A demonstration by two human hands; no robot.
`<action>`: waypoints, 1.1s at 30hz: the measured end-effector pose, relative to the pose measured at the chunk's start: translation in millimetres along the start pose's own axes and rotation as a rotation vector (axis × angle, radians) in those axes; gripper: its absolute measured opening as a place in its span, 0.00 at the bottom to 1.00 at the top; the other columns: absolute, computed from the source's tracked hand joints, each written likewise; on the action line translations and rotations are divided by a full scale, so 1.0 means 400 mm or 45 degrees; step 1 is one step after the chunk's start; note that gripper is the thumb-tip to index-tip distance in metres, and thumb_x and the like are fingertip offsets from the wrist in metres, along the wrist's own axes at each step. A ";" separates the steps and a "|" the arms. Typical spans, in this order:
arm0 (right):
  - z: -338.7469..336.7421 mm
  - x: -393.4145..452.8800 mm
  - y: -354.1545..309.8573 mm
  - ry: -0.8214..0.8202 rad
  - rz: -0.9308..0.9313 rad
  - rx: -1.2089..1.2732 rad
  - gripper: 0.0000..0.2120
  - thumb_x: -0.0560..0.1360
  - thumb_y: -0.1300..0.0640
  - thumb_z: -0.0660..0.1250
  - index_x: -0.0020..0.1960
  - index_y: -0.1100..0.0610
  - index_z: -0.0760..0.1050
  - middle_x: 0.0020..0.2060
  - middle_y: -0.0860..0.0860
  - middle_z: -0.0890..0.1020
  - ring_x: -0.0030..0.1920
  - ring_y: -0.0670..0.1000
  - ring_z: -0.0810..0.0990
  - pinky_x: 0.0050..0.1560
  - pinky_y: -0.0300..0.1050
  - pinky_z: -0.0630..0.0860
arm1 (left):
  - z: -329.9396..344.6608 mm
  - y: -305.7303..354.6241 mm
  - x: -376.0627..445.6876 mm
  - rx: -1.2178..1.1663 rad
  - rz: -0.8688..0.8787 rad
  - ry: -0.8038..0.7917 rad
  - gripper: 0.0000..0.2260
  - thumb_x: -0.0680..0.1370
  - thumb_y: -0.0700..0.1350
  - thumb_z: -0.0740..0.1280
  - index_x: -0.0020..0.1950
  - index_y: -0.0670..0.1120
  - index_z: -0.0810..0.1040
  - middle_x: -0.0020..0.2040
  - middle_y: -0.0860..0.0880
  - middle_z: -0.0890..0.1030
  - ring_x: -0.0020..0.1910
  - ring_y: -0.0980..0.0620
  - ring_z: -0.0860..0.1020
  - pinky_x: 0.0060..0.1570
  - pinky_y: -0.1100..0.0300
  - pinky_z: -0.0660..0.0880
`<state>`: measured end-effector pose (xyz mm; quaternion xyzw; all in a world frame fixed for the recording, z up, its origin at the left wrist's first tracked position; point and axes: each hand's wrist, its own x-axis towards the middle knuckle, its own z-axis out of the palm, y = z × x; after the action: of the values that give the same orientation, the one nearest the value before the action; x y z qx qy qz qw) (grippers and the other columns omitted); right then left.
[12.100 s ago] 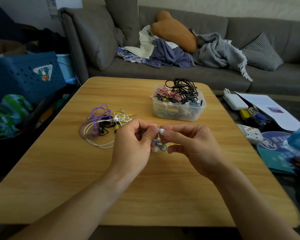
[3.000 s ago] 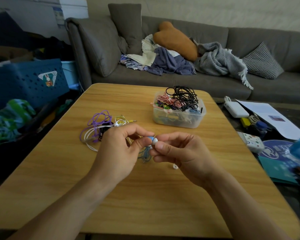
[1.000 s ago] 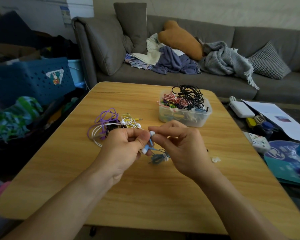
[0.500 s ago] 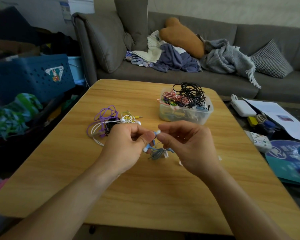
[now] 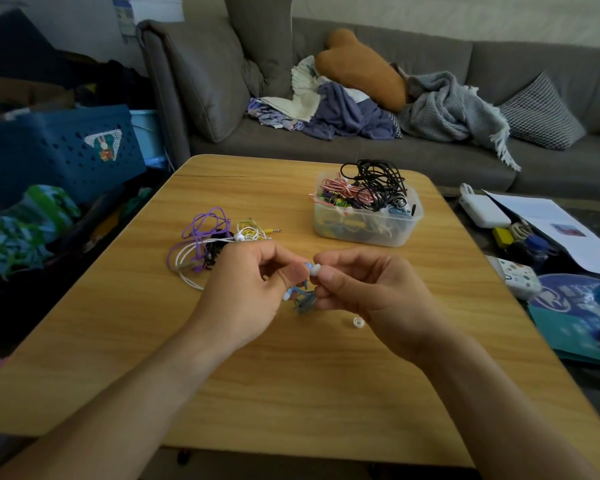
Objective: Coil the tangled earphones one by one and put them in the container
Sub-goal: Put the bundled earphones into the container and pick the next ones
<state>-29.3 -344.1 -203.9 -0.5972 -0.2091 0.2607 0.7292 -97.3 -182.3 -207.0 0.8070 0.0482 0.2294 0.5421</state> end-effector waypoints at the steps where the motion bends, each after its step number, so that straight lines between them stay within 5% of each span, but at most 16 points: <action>1: 0.001 -0.001 0.001 -0.015 0.025 0.025 0.10 0.66 0.62 0.72 0.47 0.64 0.82 0.36 0.59 0.83 0.35 0.51 0.82 0.39 0.41 0.81 | 0.000 0.000 0.001 0.012 0.007 0.003 0.07 0.74 0.40 0.72 0.40 0.52 0.82 0.38 0.49 0.85 0.39 0.46 0.83 0.44 0.46 0.79; 10: 0.011 -0.003 0.001 -0.050 0.073 0.154 0.08 0.67 0.63 0.71 0.45 0.64 0.83 0.36 0.59 0.82 0.33 0.49 0.81 0.37 0.40 0.81 | -0.006 -0.004 0.001 0.040 0.117 0.015 0.05 0.72 0.44 0.72 0.39 0.55 0.82 0.37 0.54 0.85 0.38 0.46 0.82 0.41 0.47 0.79; 15: 0.017 -0.006 0.004 -0.011 0.032 0.005 0.07 0.66 0.61 0.73 0.43 0.62 0.83 0.34 0.60 0.83 0.33 0.51 0.82 0.37 0.40 0.81 | -0.013 -0.013 -0.001 0.074 0.091 -0.052 0.12 0.73 0.35 0.73 0.39 0.53 0.81 0.35 0.52 0.84 0.36 0.49 0.82 0.37 0.58 0.78; 19: 0.022 -0.015 0.000 0.013 -0.070 -0.067 0.08 0.66 0.61 0.73 0.43 0.63 0.83 0.34 0.60 0.84 0.33 0.51 0.82 0.37 0.42 0.81 | -0.021 -0.006 -0.002 0.120 0.093 -0.061 0.09 0.73 0.36 0.73 0.40 0.50 0.82 0.37 0.52 0.85 0.37 0.51 0.83 0.39 0.58 0.78; 26: 0.036 -0.009 0.014 0.014 -0.011 0.197 0.05 0.67 0.61 0.72 0.42 0.60 0.85 0.34 0.59 0.82 0.33 0.51 0.81 0.37 0.41 0.80 | -0.018 0.024 -0.005 0.325 0.261 0.037 0.06 0.70 0.36 0.76 0.39 0.46 0.84 0.34 0.59 0.82 0.35 0.60 0.80 0.35 0.70 0.73; 33: 0.047 -0.006 0.014 0.010 0.086 0.328 0.09 0.67 0.65 0.70 0.46 0.66 0.80 0.32 0.59 0.82 0.30 0.51 0.81 0.36 0.41 0.81 | -0.024 0.020 -0.010 0.311 0.313 0.076 0.07 0.71 0.40 0.75 0.39 0.52 0.82 0.36 0.59 0.83 0.35 0.56 0.81 0.37 0.59 0.75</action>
<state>-43.5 -330.5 -205.7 -0.5063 -0.1507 0.3076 0.7914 -106.2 -178.5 -198.1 0.8594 -0.0073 0.3104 0.4063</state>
